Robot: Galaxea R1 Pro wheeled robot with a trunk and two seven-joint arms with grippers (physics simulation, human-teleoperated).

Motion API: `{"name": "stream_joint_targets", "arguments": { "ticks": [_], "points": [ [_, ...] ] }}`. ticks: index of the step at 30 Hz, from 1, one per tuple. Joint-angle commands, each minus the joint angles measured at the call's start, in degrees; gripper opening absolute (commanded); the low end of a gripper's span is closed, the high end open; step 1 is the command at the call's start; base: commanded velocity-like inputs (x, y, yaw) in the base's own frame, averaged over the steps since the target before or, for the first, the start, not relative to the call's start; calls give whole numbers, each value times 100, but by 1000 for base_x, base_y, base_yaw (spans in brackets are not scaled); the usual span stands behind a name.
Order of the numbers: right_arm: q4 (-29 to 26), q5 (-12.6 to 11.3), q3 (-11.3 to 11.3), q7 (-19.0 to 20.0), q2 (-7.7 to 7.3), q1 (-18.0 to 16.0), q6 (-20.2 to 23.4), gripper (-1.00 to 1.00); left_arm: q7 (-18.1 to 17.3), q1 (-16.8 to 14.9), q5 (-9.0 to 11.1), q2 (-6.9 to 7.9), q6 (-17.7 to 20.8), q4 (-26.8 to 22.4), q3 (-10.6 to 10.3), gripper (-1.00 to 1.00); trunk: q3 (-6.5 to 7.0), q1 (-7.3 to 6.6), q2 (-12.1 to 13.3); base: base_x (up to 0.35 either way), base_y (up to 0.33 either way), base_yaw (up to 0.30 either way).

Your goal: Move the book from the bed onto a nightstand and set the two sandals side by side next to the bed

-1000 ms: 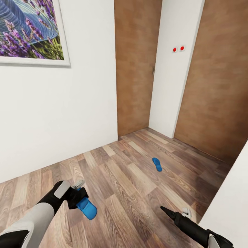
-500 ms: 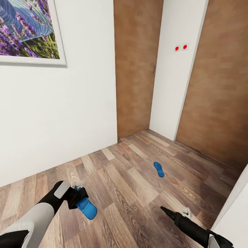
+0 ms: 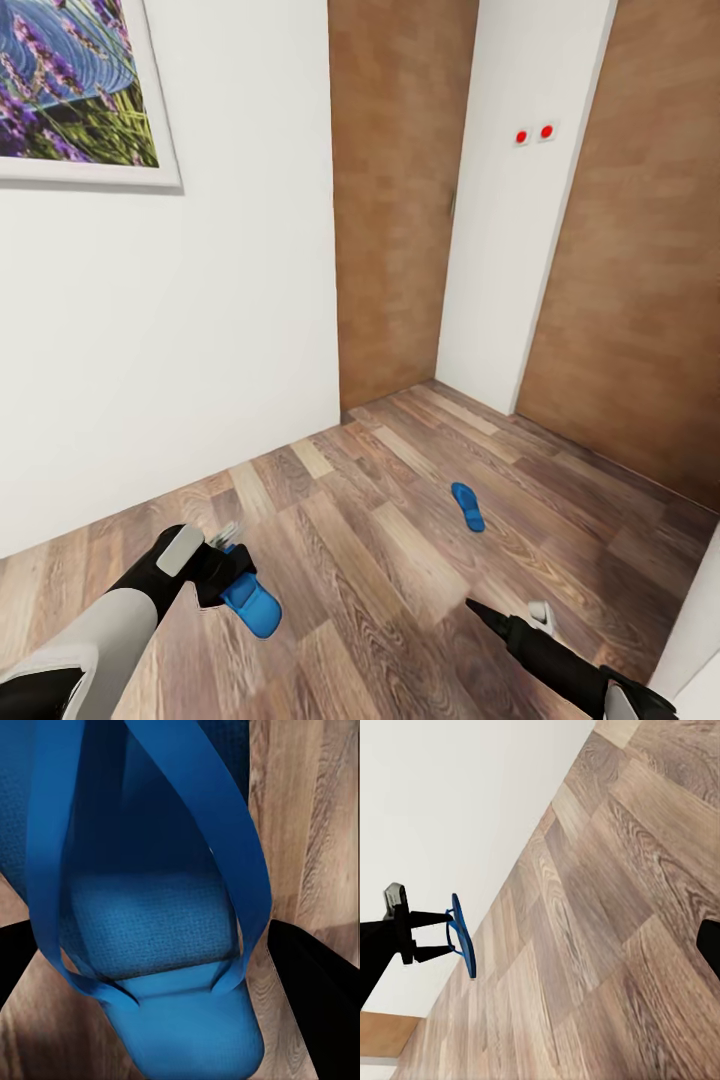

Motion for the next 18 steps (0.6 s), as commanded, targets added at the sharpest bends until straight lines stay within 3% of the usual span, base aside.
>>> {"name": "stream_joint_targets", "arguments": {
  "ticks": [1, 18],
  "points": [
    [1, -34, -2, 5, 0, -5, 44, 100, 56, -1, 66, -1, 17, -10, 24, -100, -6, 1, -2, 223, 60, -150],
    [1, -34, -2, 3, 0, -4, 44, 100, 56, -1, 68, -7, 17, -1, 19, -100, -6, 1, -2, 221, 11, -243]
  ]
}}
